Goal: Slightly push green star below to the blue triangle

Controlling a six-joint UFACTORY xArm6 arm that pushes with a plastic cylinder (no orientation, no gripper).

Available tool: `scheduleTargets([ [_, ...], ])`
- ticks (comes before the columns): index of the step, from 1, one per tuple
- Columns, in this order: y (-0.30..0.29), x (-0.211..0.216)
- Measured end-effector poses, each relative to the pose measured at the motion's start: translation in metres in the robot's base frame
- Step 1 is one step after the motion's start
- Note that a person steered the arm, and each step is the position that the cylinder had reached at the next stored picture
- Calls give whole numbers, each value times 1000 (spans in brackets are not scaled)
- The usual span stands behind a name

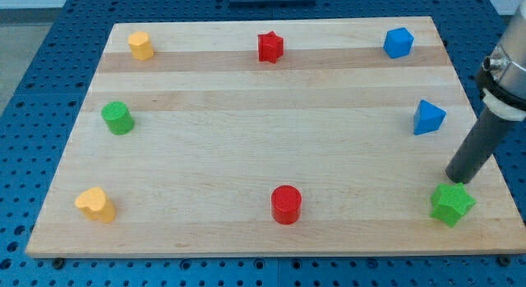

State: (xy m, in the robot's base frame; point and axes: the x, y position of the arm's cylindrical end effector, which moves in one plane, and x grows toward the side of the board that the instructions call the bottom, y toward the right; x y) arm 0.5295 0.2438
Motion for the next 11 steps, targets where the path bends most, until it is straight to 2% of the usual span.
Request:
scheduleTargets([
  [7, 23, 60],
  [11, -18, 61],
])
